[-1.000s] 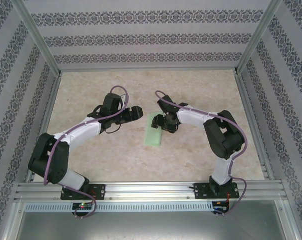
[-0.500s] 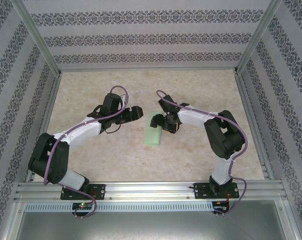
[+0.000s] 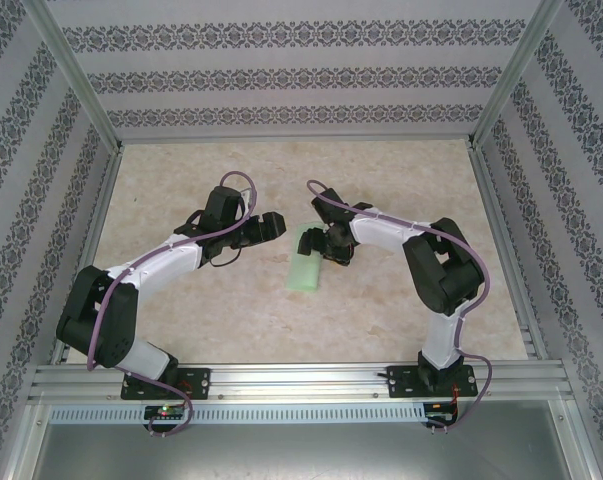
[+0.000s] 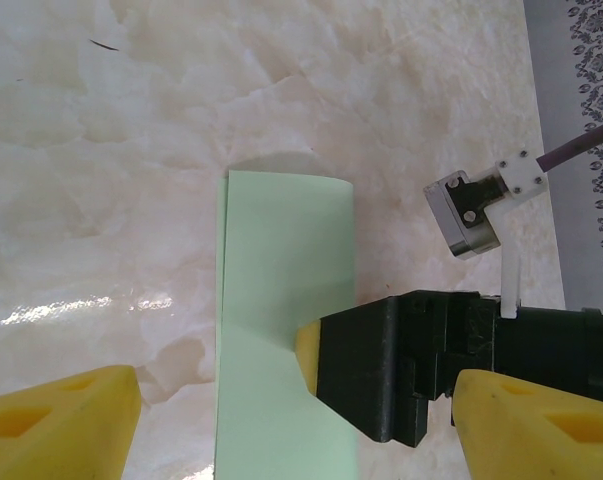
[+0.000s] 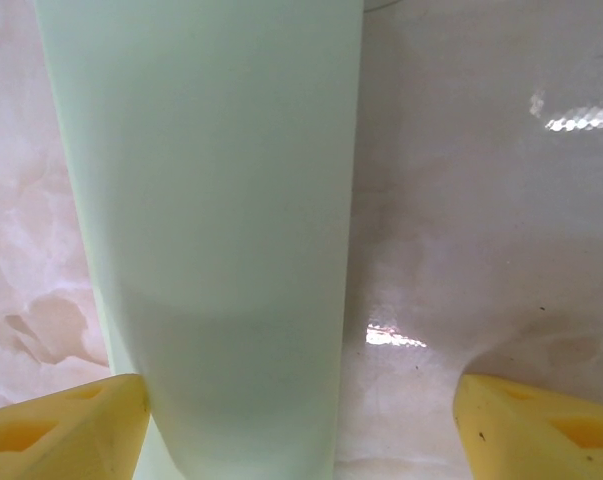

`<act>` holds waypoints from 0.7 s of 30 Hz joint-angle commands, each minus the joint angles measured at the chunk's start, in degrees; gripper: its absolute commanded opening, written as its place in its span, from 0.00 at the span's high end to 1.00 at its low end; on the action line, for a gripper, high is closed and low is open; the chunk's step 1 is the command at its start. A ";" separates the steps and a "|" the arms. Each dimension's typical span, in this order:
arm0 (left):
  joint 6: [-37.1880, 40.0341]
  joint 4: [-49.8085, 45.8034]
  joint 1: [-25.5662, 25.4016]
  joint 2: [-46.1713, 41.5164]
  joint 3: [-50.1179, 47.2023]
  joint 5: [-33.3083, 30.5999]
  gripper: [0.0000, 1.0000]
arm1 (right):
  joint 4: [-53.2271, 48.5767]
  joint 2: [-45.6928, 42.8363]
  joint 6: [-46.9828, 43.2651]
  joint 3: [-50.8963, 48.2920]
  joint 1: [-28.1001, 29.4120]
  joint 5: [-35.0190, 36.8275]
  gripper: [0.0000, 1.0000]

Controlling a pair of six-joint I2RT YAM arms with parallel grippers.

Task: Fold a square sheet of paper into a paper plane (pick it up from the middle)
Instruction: Fold the square sheet of paper in half at the center of the table.

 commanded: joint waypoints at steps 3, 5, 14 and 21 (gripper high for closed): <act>1.03 -0.15 -0.82 -1.30 0.53 -0.57 0.18 | -1.84 3.00 -3.18 1.41 0.79 0.20 0.19; 0.90 -0.26 -0.79 -1.40 0.53 -0.56 0.18 | -2.66 3.22 -3.67 1.80 0.72 0.13 0.18; 1.08 -0.33 -0.77 -1.24 0.43 -0.56 0.20 | -4.17 3.49 -3.96 1.77 0.08 1.29 0.18; 0.19 -0.46 -0.77 -0.09 0.46 -0.30 0.30 | -2.74 3.59 -1.67 0.64 -0.10 1.43 0.18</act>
